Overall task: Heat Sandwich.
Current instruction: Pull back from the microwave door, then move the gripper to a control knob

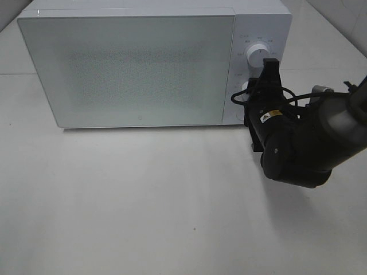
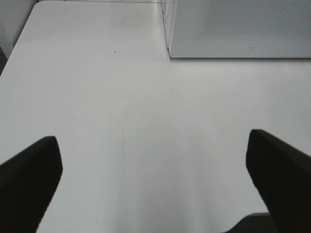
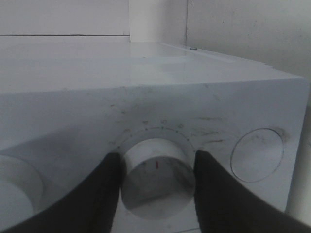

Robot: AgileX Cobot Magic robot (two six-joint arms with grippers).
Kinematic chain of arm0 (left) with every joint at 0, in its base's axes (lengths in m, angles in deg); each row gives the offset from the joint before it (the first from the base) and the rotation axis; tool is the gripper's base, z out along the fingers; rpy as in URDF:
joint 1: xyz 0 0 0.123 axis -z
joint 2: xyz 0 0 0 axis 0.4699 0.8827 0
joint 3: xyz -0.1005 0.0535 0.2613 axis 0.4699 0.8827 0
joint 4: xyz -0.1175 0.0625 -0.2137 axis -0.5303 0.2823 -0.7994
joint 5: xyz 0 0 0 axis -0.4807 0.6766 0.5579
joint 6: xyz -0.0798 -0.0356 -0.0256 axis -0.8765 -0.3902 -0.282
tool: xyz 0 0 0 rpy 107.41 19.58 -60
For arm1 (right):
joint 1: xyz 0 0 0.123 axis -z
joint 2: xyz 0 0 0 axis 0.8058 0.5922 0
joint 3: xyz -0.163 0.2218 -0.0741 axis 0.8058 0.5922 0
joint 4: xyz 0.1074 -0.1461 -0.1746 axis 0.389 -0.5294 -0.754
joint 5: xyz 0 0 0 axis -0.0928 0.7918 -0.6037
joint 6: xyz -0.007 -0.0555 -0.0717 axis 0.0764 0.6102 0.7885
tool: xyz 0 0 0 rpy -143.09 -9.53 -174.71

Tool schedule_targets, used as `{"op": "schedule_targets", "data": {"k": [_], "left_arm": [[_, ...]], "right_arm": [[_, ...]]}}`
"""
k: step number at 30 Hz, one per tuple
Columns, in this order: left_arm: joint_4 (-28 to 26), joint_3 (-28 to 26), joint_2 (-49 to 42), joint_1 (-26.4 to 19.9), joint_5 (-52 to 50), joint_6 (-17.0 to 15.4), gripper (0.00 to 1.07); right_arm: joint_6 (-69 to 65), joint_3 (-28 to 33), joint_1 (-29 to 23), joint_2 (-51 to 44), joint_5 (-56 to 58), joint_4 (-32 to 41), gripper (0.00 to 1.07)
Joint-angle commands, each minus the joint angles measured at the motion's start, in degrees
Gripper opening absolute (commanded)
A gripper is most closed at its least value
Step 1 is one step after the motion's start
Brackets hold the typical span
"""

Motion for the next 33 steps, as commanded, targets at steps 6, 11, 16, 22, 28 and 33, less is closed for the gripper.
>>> {"op": "schedule_targets", "data": {"k": [6, 11, 16, 22, 28, 33], "left_arm": [[-0.17, 0.11, -0.92, 0.29, -0.11, 0.0, 0.98], [-0.17, 0.11, -0.92, 0.29, -0.11, 0.0, 0.98], [-0.17, 0.11, -0.92, 0.29, -0.11, 0.0, 0.98], [-0.17, 0.11, -0.92, 0.29, -0.11, 0.0, 0.98], [-0.17, 0.11, -0.92, 0.29, -0.11, 0.0, 0.98], [-0.17, 0.11, -0.92, 0.29, -0.11, 0.0, 0.98]], "right_arm": [[1.72, -0.69, 0.17, -0.8, -8.19, -1.38, 0.64], [1.32, -0.69, 0.17, -0.8, -8.08, -1.32, 0.74], [1.32, -0.63, 0.17, -0.8, -8.08, -1.72, 0.74], [1.03, -0.63, 0.17, -0.8, -7.96, -4.24, 0.74], [0.74, -0.57, 0.17, -1.6, -4.53, -8.25, 0.74], [1.95, 2.52, 0.17, -5.33, 0.74, -8.94, 0.74]]}}
